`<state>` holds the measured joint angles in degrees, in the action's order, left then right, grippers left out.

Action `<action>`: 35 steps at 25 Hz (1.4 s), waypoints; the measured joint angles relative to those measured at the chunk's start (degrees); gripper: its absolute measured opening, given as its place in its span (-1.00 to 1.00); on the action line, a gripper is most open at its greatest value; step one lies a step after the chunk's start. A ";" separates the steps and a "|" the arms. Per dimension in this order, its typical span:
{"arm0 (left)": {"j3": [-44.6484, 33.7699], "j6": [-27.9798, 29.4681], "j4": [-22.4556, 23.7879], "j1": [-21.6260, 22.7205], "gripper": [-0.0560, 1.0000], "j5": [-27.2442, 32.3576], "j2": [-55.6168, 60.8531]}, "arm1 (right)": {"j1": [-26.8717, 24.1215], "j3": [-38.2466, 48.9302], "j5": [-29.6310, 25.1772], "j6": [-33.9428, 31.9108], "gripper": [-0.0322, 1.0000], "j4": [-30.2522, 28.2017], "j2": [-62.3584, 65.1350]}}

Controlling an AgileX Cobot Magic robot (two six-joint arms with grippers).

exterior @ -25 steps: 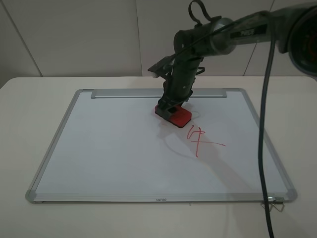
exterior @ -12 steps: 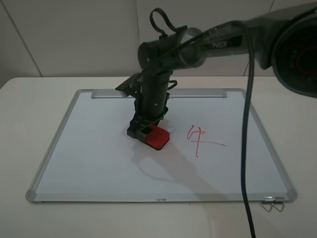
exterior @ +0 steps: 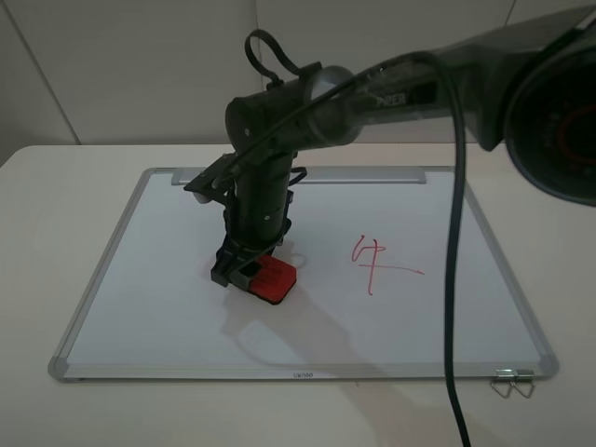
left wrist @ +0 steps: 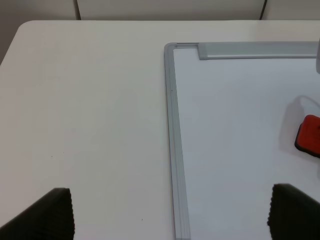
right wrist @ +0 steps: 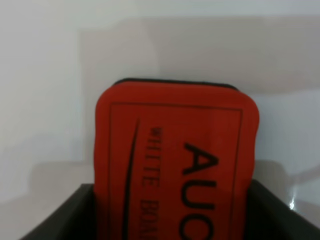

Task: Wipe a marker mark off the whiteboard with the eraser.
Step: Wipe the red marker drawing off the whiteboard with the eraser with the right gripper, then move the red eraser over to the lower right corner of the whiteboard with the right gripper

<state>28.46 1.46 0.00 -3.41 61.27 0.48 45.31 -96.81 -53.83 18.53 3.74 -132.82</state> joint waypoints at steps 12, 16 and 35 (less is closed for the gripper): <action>0.00 0.00 0.00 0.00 0.57 0.00 0.00 | -6.92 0.00 -3.18 -2.73 0.03 -2.80 0.23; 0.00 0.00 0.00 0.00 0.57 0.00 0.00 | -9.34 0.00 -4.11 -2.73 0.03 -2.91 0.40; 0.00 0.00 0.00 0.00 0.57 0.00 0.00 | -14.14 1.29 -4.40 -13.90 0.03 -5.53 11.30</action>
<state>28.46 1.46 0.00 -3.41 61.27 0.48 31.18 -95.52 -58.23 4.62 -1.79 -121.52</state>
